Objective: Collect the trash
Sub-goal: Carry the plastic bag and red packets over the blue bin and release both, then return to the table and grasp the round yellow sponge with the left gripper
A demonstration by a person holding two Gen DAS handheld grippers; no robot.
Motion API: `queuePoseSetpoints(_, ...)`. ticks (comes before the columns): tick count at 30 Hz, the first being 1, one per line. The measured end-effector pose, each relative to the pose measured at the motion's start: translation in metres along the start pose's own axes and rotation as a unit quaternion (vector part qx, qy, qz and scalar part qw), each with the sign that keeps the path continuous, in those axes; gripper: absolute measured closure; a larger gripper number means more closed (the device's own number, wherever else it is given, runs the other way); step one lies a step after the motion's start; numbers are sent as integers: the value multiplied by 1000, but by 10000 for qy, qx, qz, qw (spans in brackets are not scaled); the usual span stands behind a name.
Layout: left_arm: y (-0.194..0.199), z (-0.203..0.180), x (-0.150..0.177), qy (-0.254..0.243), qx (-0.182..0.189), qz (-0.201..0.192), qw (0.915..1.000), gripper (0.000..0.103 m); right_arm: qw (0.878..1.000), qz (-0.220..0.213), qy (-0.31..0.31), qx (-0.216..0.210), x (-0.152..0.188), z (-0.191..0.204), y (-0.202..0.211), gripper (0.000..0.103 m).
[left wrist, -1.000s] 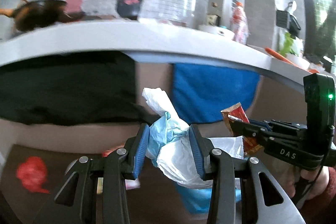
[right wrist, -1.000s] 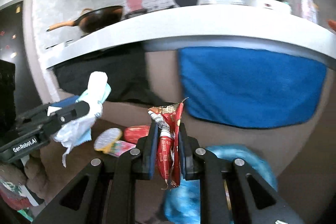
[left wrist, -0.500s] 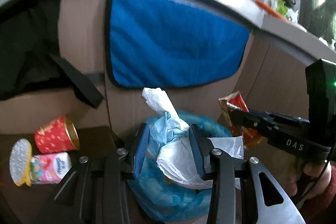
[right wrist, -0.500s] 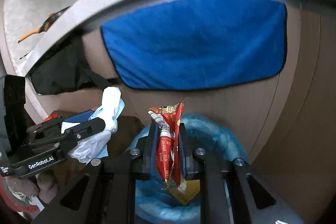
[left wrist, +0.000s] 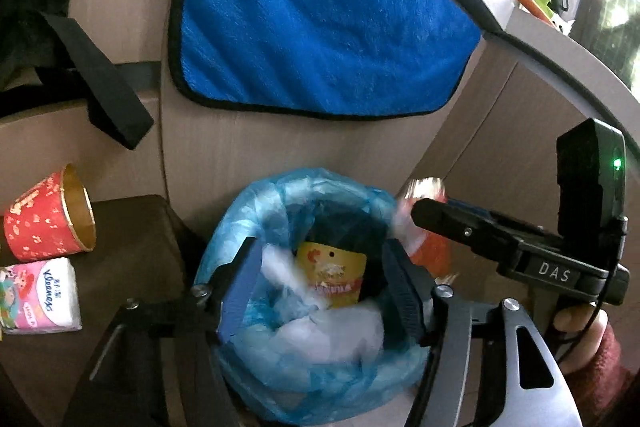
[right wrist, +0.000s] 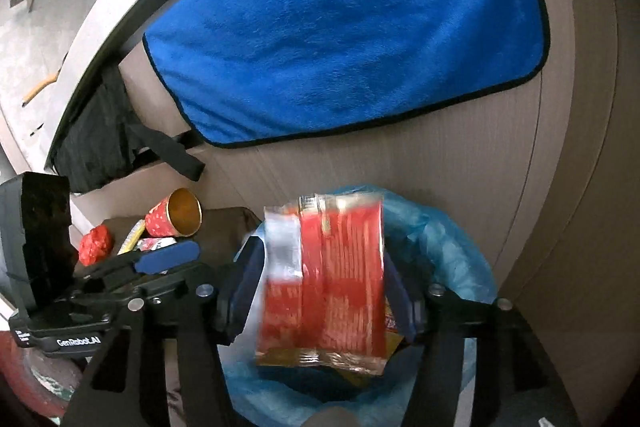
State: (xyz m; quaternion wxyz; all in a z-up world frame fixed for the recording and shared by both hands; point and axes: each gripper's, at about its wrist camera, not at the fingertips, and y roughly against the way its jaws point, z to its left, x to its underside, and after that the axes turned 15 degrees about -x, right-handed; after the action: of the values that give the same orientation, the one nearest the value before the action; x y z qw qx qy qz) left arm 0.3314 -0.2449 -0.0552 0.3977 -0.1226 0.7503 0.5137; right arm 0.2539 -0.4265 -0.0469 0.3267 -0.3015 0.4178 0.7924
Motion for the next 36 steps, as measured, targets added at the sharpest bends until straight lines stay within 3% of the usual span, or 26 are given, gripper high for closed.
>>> queuePoseSetpoints(4, 13, 15, -5, 274, 12, -43, 9996, 35, 10000, 9, 17, 54, 0, 3, 1, 45)
queuePoseSetpoints(7, 31, 32, -6, 425, -58, -141, 9990, 35, 9999, -19, -97, -64, -1, 5, 3, 35)
queuePoseSetpoints(10, 53, 52, -3, 433, -296, -276, 9982, 35, 9997, -71, -127, -190, -3, 12, 7, 34)
queuePoseSetpoints(15, 92, 96, 11, 470, -890, -387, 9942, 35, 9994, -2, 338, -17, -4, 48, 5, 34)
queuePoseSetpoints(21, 145, 175, 37, 804, -1762, -618, 9791, 35, 9962, -26, 867, -105, 1, 103, -14, 34)
queuePoseSetpoints(26, 173, 237, 60, 1286, -2211, -641, 9646, 35, 9943, 300, 969, -341, 7, 143, -52, 34)
queuePoseSetpoints(30, 180, 271, 80, 1536, -2263, -531, 9604, 35, 9900, 600, 1167, -508, 17, 180, -89, 34)
queuePoseSetpoints(36, 161, 292, 89, 1607, -1757, -252, 9709, 35, 9861, 995, 1001, -872, 32, 207, -135, 34)
